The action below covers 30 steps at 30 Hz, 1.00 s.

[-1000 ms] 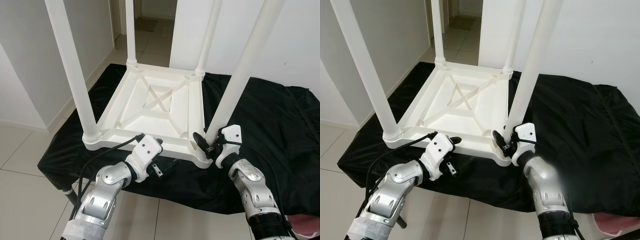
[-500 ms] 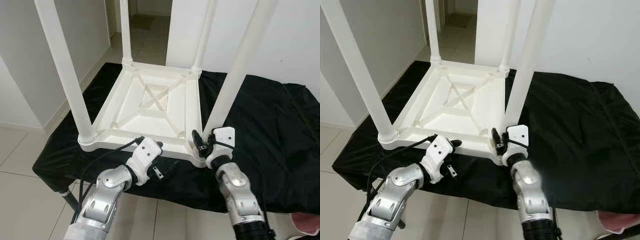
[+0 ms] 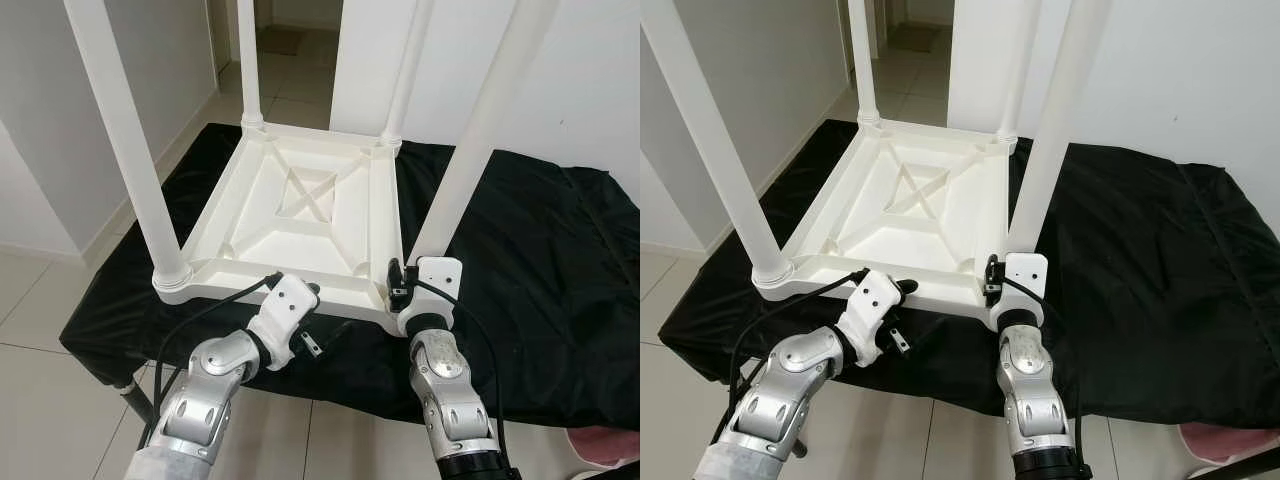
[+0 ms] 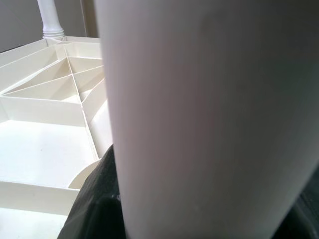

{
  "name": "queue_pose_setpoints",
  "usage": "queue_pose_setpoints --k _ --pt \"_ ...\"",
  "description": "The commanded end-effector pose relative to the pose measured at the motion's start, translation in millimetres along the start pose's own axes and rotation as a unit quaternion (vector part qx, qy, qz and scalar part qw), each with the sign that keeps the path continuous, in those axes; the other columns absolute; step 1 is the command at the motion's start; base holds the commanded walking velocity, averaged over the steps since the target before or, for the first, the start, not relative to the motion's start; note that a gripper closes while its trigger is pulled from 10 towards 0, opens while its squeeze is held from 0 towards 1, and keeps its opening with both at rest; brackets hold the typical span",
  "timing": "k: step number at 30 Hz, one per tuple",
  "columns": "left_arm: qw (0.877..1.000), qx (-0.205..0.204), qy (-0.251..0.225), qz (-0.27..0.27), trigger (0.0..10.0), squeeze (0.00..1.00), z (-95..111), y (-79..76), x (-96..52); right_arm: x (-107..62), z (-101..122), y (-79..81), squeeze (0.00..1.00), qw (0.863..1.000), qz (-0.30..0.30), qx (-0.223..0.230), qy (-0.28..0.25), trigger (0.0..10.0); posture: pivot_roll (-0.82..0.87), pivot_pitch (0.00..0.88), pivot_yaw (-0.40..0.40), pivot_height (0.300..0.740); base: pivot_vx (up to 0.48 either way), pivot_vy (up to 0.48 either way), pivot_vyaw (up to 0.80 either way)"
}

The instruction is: Building children table

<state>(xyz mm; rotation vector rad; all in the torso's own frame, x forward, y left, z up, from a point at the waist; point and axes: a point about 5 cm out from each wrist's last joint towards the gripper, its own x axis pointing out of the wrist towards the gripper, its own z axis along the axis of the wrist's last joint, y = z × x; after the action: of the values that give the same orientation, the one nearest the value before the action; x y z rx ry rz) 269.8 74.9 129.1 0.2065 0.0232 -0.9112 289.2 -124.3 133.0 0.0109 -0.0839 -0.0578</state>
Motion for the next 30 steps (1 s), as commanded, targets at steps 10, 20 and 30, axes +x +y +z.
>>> queue_pose_setpoints --k 10,20,30 --pt "0.995 0.003 0.013 0.104 10.0 0.00 -2.2 6.0 -3.2 -12.7 -14.2 0.6 1.00 0.999 0.033 0.017 0.035 10.0 0.02 0.000 -0.045 0.740 0.000 0.000 0.00" --pt "0.995 0.010 0.005 0.097 10.0 0.00 -0.5 3.9 -0.8 -10.5 -11.9 -17.8 0.00 0.990 0.141 0.007 0.024 10.0 0.02 0.000 -0.044 0.740 0.000 0.000 0.00" --pt "0.996 0.019 0.006 0.092 10.0 0.00 0.8 4.7 0.5 3.5 -11.4 -46.0 0.00 0.966 0.251 -0.063 0.024 10.0 0.01 0.000 -0.029 0.740 0.000 0.000 0.00"
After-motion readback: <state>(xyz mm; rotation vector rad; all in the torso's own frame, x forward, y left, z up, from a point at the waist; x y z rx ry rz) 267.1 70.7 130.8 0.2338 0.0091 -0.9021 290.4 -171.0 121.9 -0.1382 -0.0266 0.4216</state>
